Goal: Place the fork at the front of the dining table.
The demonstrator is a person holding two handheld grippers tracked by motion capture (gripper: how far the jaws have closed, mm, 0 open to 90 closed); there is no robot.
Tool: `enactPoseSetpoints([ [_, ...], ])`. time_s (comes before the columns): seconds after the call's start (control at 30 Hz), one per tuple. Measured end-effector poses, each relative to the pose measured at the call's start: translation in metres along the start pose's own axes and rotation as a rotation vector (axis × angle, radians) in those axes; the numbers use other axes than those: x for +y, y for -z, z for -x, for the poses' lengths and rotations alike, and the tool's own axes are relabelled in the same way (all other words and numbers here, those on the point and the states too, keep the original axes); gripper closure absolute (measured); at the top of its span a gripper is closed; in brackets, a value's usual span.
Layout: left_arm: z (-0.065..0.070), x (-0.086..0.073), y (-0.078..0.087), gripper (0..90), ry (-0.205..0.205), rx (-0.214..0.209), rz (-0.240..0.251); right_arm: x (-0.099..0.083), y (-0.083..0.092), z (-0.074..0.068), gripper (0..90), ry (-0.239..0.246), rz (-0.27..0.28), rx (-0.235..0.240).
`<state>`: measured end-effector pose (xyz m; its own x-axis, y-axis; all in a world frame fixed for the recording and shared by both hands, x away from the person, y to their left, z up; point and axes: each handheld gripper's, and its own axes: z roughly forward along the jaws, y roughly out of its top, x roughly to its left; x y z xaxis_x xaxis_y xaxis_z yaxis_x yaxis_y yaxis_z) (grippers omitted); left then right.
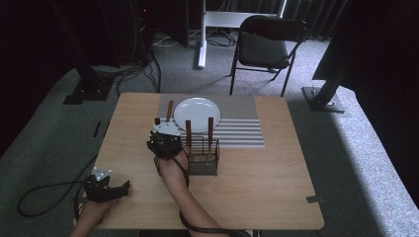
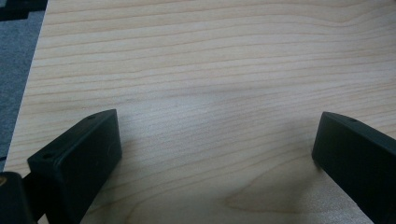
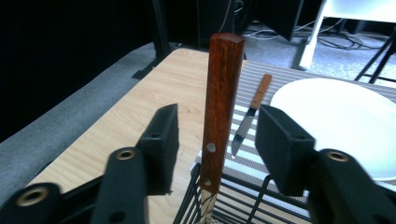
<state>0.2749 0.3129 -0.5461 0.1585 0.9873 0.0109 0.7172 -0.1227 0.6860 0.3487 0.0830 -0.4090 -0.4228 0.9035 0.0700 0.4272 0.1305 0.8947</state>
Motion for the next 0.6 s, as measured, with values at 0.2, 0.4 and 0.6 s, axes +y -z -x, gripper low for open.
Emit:
enactPoseSetpoints([
  [0.2, 0.0, 0.0, 0.0, 1.2, 0.0, 0.0, 0.0, -0.002, -0.006, -0.003, 62.1, -0.023, -0.029, -0.009],
  [0.4, 0.0, 0.0, 0.0, 1.1, -0.001, 0.0, 0.0, -0.005, -0.012, -0.001, 66.6, -0.028, -0.063, -0.017],
  [0.6, 0.0, 0.0, 0.0, 1.2, 0.0, 0.0, 0.001, -0.008, -0.018, -0.001, 74.5, -0.026, -0.072, -0.022],
])
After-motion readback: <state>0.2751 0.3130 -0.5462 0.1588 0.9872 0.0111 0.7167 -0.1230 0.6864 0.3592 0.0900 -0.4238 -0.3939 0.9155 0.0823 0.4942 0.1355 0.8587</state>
